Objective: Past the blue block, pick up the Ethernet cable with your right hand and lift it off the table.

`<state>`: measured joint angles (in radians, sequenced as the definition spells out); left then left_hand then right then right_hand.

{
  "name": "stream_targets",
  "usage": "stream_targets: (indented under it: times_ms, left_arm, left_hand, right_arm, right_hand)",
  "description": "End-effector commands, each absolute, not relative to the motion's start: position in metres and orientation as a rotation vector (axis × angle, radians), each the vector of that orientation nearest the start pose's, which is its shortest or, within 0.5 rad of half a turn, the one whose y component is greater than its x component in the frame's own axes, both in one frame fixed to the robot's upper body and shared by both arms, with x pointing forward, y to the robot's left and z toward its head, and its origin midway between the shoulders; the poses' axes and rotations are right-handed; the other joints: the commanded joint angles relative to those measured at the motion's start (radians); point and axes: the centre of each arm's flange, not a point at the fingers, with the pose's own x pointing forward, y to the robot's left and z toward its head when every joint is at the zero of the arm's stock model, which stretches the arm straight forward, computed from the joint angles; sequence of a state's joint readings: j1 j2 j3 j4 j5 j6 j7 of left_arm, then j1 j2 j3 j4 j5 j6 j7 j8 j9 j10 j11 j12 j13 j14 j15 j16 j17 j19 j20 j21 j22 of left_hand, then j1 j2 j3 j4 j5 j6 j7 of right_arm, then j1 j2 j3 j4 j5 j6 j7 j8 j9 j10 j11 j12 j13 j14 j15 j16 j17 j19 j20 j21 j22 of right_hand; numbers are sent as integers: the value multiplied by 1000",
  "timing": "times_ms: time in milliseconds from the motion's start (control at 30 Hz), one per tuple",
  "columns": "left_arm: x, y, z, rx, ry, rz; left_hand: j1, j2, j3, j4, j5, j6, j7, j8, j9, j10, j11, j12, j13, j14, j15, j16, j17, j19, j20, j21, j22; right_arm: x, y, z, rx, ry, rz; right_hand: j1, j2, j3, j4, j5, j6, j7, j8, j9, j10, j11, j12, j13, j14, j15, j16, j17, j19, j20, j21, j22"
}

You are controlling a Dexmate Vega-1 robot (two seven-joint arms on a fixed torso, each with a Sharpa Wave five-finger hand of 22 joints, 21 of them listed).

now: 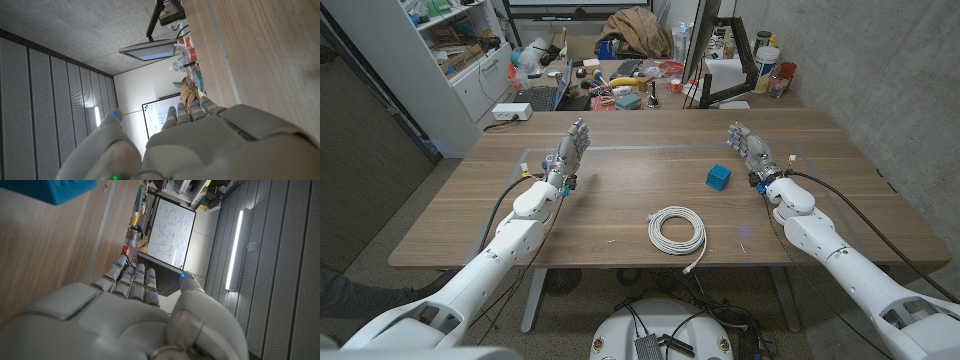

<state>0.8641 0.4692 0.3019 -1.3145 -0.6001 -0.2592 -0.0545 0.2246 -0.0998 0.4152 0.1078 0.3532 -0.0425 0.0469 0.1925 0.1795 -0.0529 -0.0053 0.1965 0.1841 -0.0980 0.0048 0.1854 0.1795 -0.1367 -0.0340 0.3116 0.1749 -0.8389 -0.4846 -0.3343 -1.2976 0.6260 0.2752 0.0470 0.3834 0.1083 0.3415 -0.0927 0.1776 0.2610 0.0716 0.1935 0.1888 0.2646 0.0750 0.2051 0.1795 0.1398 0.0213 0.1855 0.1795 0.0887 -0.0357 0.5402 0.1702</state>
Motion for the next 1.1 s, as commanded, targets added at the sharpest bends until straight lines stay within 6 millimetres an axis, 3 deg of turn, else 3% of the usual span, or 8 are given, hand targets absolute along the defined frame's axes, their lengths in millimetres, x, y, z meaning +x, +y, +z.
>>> stream_targets:
  times_ms: [33, 1100]
  left_arm:
    - [648, 296, -30, -54, -592, -189]
    - [643, 294, -27, -38, -583, -193]
  left_hand:
    - [13, 2, 5, -2, 5, 3, 9, 6, 5, -5, 4, 7, 3, -7, 0, 5, 4, -8, -51, 2, 1]
    - [16, 8, -2, -4, 8, 13, 10, 7, 5, -2, 3, 7, 3, -2, 2, 5, 4, -5, -50, -12, 1]
  right_arm:
    - [654, -293, -23, 47, -598, 200]
    - [644, -298, -13, -7, -651, 207]
  right_hand:
    - [10, 5, 7, 0, 6, 10, 1, 4, 2, 8, -4, 6, 4, 9, 0, 7, 3, 10, -3, 2, 3]
    - [10, 7, 8, -3, 5, -1, -14, -1, 3, 11, -8, 6, 4, 24, -7, 11, 3, 29, -1, -10, 4]
